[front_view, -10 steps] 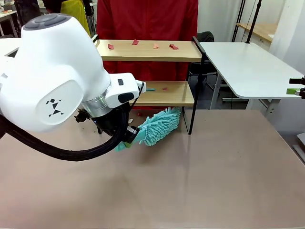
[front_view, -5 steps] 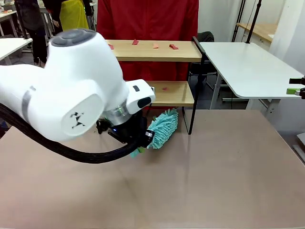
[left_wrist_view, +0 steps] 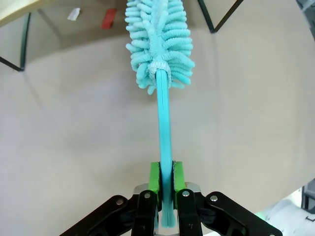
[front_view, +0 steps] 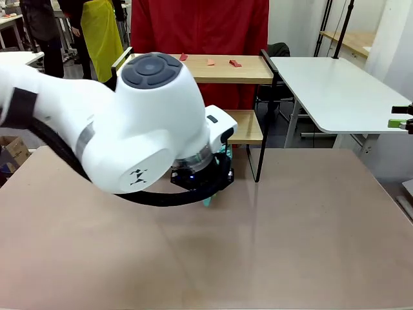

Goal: Clean the shelf.
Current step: Clean the specific section of the Shelf indicated by the human with the Duster.

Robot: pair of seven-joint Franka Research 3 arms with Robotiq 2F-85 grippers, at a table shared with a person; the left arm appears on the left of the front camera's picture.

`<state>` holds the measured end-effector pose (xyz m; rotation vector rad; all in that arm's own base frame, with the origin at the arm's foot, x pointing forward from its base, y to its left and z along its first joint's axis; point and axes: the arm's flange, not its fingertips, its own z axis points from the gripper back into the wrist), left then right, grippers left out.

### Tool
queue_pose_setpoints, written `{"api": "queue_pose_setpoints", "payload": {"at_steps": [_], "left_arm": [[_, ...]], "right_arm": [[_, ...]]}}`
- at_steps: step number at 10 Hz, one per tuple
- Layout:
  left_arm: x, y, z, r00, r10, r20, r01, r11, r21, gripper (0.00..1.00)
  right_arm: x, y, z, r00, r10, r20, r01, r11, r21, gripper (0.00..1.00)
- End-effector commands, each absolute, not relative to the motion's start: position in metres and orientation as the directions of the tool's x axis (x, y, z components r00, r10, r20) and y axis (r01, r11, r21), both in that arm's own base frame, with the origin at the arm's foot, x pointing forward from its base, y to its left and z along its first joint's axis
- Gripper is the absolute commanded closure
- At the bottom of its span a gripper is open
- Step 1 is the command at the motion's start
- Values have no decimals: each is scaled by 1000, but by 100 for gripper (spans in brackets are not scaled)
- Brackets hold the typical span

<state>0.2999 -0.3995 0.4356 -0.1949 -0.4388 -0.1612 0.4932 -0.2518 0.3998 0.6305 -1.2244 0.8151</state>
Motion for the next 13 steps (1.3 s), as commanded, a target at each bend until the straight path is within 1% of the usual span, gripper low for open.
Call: {"api": "queue_pose_setpoints", "payload": {"at_steps": [1,3,5,7,9,11,13], "left_arm": [[315,-438,423,871,-83,483,179,971,-156,87],[321,-454,416,870,-85,486,187,968,-165,87],[326,-463,413,838,-43,544,138,981,-135,87],[335,-475,402,846,-38,532,132,981,-140,87],[344,-485,386,867,-59,496,146,979,-139,87],[352,-486,373,880,-46,473,131,980,-148,87],[354,-489,361,903,-46,428,117,983,-142,87]], "right_arm": [[494,-250,403,124,201,972,-821,571,-13,0],[494,-250,403,124,201,972,-821,571,-13,0],[494,-250,403,124,201,972,-821,571,-13,0],[494,-250,403,124,201,972,-821,571,-13,0],[494,-250,403,124,201,972,-821,571,-13,0],[494,-250,403,124,201,972,-821,571,-13,0],[494,-250,403,124,201,972,-821,571,-13,0]]}}
